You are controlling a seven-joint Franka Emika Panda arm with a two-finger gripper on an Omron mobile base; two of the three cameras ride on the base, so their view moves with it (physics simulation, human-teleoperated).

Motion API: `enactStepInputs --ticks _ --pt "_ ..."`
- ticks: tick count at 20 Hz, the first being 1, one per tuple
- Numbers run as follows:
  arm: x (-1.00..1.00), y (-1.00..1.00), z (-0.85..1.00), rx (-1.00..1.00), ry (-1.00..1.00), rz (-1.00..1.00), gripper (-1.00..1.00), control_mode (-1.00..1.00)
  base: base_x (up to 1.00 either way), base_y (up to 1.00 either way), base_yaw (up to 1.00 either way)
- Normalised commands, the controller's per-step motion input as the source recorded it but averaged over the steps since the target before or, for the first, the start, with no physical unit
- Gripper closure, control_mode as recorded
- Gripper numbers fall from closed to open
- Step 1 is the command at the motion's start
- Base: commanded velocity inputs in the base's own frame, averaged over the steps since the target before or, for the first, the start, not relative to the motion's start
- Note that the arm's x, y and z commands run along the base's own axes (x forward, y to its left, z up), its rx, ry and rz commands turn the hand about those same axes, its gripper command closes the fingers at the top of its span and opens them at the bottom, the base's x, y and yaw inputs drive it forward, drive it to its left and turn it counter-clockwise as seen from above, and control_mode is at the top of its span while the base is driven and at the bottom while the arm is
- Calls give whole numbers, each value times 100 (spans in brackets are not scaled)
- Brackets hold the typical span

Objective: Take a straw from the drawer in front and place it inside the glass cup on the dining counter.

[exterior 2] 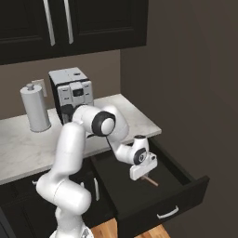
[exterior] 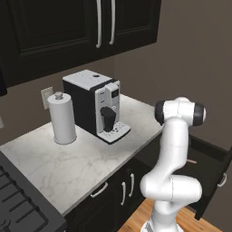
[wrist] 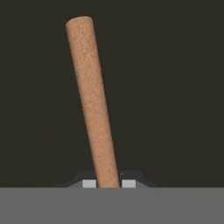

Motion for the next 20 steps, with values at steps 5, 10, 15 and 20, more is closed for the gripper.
enactStepInputs --ticks 5,10,15,20 --pt "-51 0 79 1 -4 -4 100 -100 0 0 0" --pt "-57 2 100 1 -1 -2 100 -100 0 0 0" --pt "-39 12 100 0 -5 -1 100 -100 0 0 0" --pt "-32 34 100 0 -10 0 100 -100 0 0 0"
